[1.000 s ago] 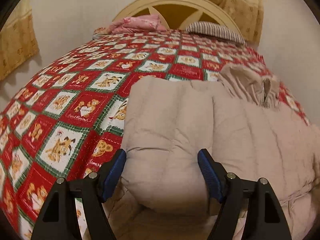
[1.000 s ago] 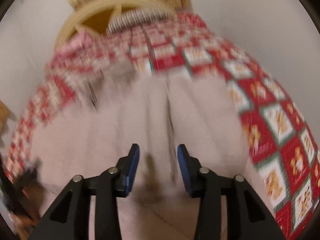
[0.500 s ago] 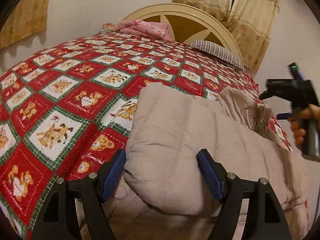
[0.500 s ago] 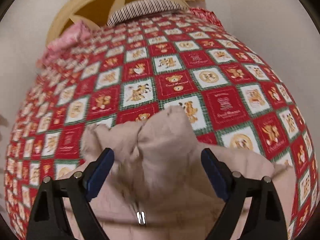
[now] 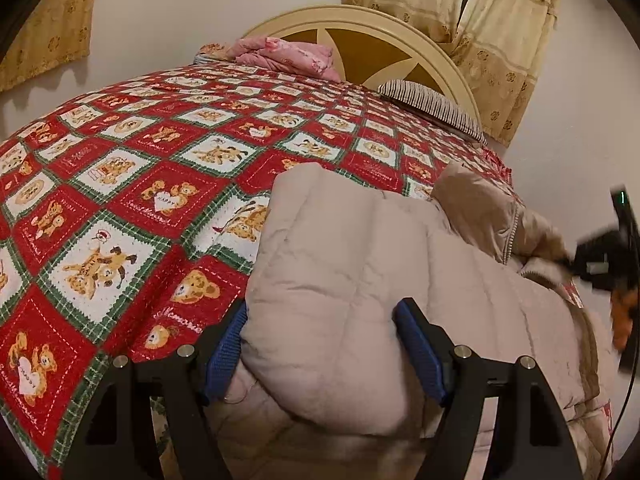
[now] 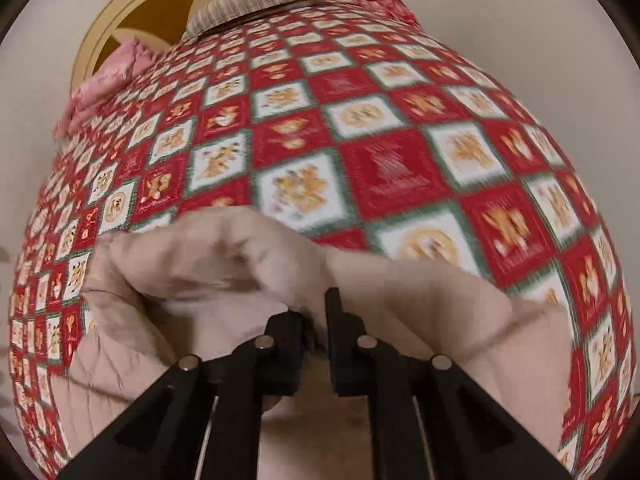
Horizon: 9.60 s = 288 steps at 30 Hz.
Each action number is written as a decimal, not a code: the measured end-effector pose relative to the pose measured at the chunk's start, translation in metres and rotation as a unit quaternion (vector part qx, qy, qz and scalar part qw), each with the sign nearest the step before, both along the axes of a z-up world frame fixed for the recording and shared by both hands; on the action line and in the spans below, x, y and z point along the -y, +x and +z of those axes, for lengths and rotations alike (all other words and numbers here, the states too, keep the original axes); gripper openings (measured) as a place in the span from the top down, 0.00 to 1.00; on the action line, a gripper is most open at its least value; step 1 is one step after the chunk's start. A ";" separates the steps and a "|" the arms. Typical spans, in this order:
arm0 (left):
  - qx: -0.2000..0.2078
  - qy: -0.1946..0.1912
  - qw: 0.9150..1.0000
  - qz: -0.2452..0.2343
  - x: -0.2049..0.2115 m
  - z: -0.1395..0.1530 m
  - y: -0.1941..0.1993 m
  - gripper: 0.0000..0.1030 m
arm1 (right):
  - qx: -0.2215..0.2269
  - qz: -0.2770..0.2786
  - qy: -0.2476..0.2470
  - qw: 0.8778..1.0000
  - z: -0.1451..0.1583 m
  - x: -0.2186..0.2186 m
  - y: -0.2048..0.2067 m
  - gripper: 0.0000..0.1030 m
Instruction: Fold large clothes
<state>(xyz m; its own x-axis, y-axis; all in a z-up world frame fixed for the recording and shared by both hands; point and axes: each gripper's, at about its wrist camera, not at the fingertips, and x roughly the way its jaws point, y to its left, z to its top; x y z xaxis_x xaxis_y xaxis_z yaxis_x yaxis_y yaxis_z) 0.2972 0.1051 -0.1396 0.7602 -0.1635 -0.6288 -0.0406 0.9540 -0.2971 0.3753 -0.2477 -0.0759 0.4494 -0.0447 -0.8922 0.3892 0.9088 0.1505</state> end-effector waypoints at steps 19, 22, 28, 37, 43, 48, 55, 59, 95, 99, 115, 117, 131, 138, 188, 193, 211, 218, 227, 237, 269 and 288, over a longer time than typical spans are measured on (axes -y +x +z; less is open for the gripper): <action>0.021 0.048 0.997 -0.060 0.096 0.117 0.160 0.23 | 0.132 -0.001 0.007 0.991 -0.059 0.021 -0.063 0.87; -0.099 0.030 0.994 -0.047 0.100 0.066 0.204 0.23 | 0.138 -0.002 0.018 0.990 -0.060 0.024 -0.063 0.87; -0.143 0.019 0.985 -0.099 0.110 0.015 0.173 0.73 | 0.148 -0.004 0.040 0.988 -0.062 0.030 -0.064 0.87; -0.063 0.089 0.991 -0.081 0.119 -0.008 0.144 0.70 | 0.183 -0.018 0.055 0.981 -0.046 0.031 -0.082 0.63; -0.058 0.097 0.990 -0.083 0.123 -0.009 0.142 0.70 | 0.244 0.000 -0.051 0.968 0.021 -0.006 -0.094 0.55; -0.057 0.099 0.990 -0.083 0.123 -0.010 0.142 0.70 | 0.221 0.039 -0.093 0.970 0.044 -0.040 -0.051 0.76; -0.055 0.101 0.990 -0.083 0.123 -0.010 0.142 0.70 | 0.236 -0.057 -0.117 0.963 0.039 -0.001 -0.119 0.41; -0.054 0.108 0.989 -0.082 0.125 -0.010 0.142 0.70 | 0.260 -0.046 -0.071 0.962 0.051 0.010 -0.117 0.76; -0.009 -0.005 0.990 -0.137 -0.083 0.041 -0.113 0.24 | 0.220 0.090 -0.080 0.968 0.073 0.012 -0.332 0.19; -0.023 -0.033 0.992 -0.116 -0.116 0.021 -0.164 0.24 | 0.194 0.067 -0.098 0.974 0.069 0.030 -0.404 0.19; -0.062 -0.053 0.986 -0.142 -0.119 -0.005 -0.253 0.24 | 0.091 0.080 0.017 0.992 -0.028 0.021 -0.484 0.24; -0.062 -0.033 0.987 -0.147 -0.116 -0.009 -0.261 0.24 | 0.085 0.088 0.021 0.992 -0.035 0.015 -0.486 0.24; -0.043 -0.045 0.979 -0.193 -0.108 -0.015 -0.285 0.75 | 0.067 0.092 0.018 0.993 -0.043 0.004 -0.488 0.52; -0.026 -0.063 0.974 -0.216 -0.106 -0.003 -0.292 0.89 | 0.066 0.087 0.036 0.993 -0.030 0.007 -0.488 0.84; -0.087 -0.190 0.973 -0.096 -0.068 0.064 0.052 0.90 | 0.194 -0.045 0.231 0.952 0.029 0.120 -0.159 0.87; -0.104 -0.162 0.978 -0.083 -0.055 0.046 0.071 0.90 | 0.175 -0.047 0.218 0.959 0.003 0.119 -0.138 0.86; 0.025 -0.067 0.996 -0.061 -0.065 0.139 0.025 0.26 | 0.327 -0.030 0.146 0.933 0.087 0.100 -0.209 0.49; 0.055 0.046 0.974 -0.214 0.121 0.118 0.007 0.26 | 0.238 0.115 -0.064 0.962 0.089 -0.031 -0.192 0.73; -0.007 0.090 0.980 -0.176 0.187 0.056 0.052 0.26 | 0.169 0.103 -0.095 0.976 0.027 -0.019 -0.142 0.73; -0.008 0.125 0.978 -0.170 0.197 0.010 0.071 0.15 | 0.157 0.069 -0.012 0.985 -0.021 0.015 -0.131 0.71; -0.021 0.171 0.969 -0.178 0.208 -0.004 0.079 0.13 | 0.184 -0.003 -0.121 0.975 0.020 0.035 -0.160 0.75; -0.027 0.117 0.967 -0.225 0.177 0.019 0.062 0.13 | 0.173 0.050 -0.054 0.982 -0.035 -0.032 -0.146 0.78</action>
